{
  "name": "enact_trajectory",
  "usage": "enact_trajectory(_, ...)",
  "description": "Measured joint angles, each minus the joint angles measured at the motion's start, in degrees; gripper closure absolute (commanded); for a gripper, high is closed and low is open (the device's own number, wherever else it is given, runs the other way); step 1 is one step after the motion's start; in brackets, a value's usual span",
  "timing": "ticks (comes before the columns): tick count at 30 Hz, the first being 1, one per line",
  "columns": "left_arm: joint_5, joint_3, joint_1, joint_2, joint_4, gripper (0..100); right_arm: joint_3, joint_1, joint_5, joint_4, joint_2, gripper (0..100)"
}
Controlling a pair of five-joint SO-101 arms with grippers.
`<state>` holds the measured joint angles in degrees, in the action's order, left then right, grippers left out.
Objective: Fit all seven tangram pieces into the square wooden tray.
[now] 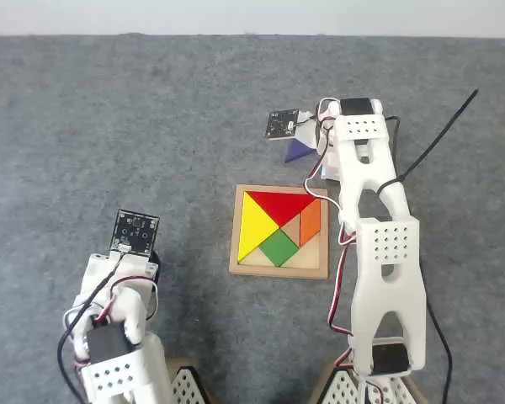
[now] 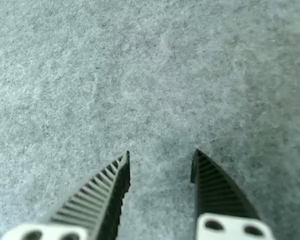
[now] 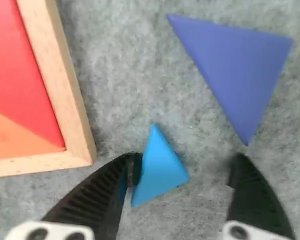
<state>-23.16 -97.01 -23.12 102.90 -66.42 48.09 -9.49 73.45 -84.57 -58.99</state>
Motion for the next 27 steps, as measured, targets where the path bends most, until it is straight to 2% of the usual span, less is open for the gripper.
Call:
enact_trajectory(8, 0.0, 0.0, 0.0, 0.0, 0.0, 81, 1.49, 0.09, 0.0, -1.14, 0.0, 93.5)
enact_trajectory(19, 0.0, 0.0, 0.09, 0.0, 0.0, 81, 8.88, 4.4, 0.0, -14.42, -1.41, 93.7)
enact_trajectory(27, 0.0, 0.0, 0.09, 0.0, 0.0, 81, 9.41, 5.98, -5.36, -15.65, 4.22, 93.8)
